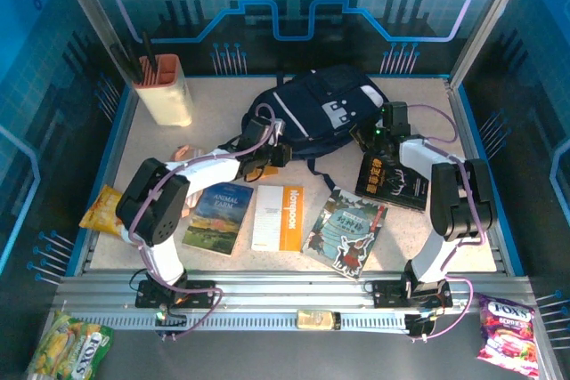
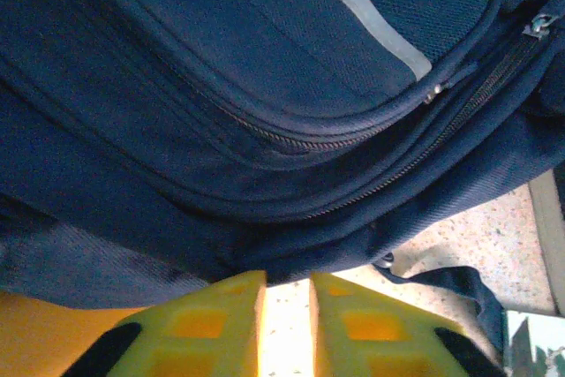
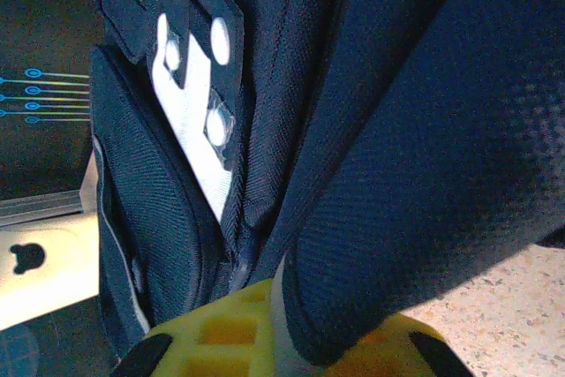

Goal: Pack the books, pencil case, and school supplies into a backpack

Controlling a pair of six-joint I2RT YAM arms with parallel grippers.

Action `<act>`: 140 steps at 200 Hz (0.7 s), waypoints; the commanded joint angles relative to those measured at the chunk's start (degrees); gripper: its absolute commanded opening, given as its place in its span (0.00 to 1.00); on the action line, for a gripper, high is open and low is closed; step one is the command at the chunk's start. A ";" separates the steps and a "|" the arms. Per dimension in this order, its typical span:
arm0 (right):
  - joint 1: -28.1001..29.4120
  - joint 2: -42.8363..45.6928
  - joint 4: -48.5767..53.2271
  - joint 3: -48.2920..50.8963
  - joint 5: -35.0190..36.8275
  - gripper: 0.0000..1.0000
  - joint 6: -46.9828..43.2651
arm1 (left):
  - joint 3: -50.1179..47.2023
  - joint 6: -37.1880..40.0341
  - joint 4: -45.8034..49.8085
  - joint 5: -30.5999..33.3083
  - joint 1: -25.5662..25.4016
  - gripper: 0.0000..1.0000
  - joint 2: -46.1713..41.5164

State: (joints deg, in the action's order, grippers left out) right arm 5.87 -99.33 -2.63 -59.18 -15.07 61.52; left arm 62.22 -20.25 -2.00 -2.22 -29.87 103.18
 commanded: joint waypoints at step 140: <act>-0.87 5.43 -4.99 -1.29 -5.03 0.07 2.55 | 7.66 -20.94 5.44 6.54 -5.11 0.38 4.83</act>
State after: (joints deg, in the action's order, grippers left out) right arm 5.82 -97.38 -3.55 -59.18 -17.21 63.02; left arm 67.05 -36.58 0.32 0.64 -33.91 107.74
